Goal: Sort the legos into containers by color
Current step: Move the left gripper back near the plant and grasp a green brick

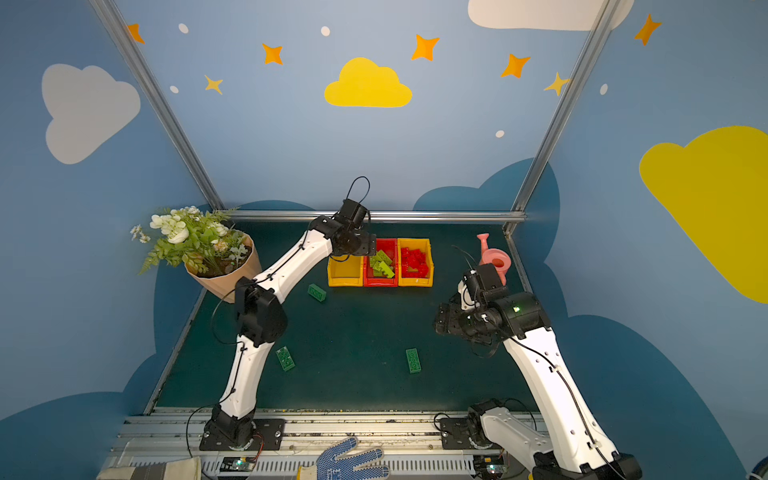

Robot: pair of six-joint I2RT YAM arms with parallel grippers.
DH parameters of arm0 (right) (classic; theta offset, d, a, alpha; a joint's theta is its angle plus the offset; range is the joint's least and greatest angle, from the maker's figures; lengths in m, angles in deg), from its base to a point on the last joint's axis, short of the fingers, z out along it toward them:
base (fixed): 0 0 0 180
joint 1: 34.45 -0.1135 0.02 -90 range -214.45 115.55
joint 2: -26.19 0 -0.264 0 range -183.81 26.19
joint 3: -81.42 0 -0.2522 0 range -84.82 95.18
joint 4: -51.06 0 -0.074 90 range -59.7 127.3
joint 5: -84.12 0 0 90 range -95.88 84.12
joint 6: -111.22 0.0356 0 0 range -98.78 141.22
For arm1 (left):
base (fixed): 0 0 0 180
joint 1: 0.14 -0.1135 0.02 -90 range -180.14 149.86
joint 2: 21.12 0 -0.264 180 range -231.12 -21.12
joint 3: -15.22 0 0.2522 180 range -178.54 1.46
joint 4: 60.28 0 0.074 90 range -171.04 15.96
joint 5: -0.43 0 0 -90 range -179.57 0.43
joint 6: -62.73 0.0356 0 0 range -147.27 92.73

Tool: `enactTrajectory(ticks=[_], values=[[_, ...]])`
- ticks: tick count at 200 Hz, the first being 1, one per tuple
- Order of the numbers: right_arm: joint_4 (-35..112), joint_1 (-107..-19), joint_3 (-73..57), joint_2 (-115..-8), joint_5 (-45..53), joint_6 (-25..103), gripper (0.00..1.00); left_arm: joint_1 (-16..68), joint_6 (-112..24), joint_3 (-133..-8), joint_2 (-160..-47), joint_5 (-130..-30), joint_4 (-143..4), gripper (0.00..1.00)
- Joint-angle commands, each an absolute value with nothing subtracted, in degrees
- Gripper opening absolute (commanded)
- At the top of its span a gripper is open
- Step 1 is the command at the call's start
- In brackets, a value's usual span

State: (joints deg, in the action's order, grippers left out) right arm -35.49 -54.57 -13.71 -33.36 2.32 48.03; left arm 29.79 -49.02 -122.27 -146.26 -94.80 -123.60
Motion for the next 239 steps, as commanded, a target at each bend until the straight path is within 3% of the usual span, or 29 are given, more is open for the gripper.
enactTrajectory(ticks=[1, 32, 59, 148, 239], values=[[-32.44, -54.39, -15.01, -34.02, 4.52, 46.46, 0.91, 28.92, -56.96, -108.49, -135.70, -102.07, -121.25, 0.94], [-30.08, -54.40, -15.56, -35.39, 6.64, 46.16, 0.91, 26.15, -71.43, -87.08, -124.44, -103.54, -114.66, 0.93], [-29.27, -54.41, -15.55, -36.45, 8.43, 45.27, 0.91, 22.82, -77.16, -78.87, -121.74, -101.64, -113.27, 0.91], [-30.08, -54.40, -15.95, -34.74, 7.80, 45.81, 0.91, 16.17, -82.28, -76.84, -127.66, -96.25, -110.03, 0.88], [-31.50, -54.37, -17.57, -31.91, 4.60, 47.68, 0.91, 17.16, -81.41, -83.25, -137.61, -92.52, -113.20, 0.84]])
